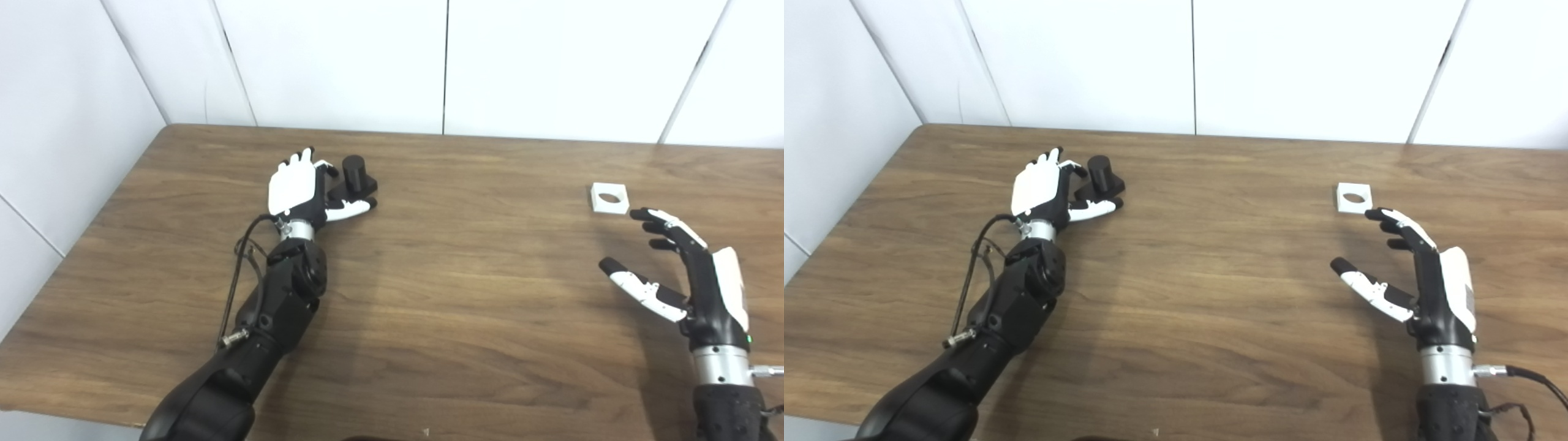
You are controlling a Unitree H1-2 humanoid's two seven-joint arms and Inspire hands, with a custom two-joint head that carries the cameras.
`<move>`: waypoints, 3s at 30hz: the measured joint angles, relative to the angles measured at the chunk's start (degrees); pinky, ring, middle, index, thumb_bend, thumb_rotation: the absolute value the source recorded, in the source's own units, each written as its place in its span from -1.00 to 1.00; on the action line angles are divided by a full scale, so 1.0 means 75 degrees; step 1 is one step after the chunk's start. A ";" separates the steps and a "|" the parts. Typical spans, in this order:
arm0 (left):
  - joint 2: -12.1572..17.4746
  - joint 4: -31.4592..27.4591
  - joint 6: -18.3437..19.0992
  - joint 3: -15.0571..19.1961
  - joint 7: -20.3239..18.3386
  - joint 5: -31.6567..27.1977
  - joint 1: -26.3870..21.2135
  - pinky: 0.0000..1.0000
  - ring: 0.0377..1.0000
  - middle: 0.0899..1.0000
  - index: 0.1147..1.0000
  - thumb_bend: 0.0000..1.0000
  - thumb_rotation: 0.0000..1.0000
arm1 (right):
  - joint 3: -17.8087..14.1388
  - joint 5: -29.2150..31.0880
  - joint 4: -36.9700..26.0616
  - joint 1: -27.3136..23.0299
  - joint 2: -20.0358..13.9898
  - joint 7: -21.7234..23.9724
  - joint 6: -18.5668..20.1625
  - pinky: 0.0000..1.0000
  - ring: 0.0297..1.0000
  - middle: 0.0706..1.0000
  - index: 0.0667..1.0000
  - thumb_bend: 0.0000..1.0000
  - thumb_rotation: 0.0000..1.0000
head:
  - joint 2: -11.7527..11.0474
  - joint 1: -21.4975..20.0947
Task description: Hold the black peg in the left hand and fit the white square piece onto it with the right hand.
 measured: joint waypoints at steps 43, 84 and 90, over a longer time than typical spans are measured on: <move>-0.0207 0.0740 -0.1645 0.0091 0.1014 -0.0885 -0.0292 1.00 0.98 0.80 -0.16 0.03 -0.83 | -0.0170 0.0052 -0.0162 0.0141 0.0137 -0.0023 0.0006 0.40 0.53 0.61 0.45 0.27 0.07 | 0.0164 -0.0164; -0.1054 -0.3100 -0.1191 -0.0698 -0.1448 -0.1781 0.1858 1.00 1.00 0.89 -0.16 0.03 -0.81 | -0.0191 -0.0217 -0.0595 0.0217 0.0214 0.0005 0.0087 0.48 0.60 0.62 0.44 0.27 0.07 | 0.0387 -0.0785; -0.1269 -0.3422 -0.1135 -0.0724 -0.1487 -0.1614 0.2103 1.00 1.00 0.90 -0.15 0.03 -0.81 | -0.0193 -0.0196 -0.0667 0.0244 0.0217 0.0064 0.0307 0.48 0.61 0.62 0.45 0.27 0.08 | 0.0422 -0.0832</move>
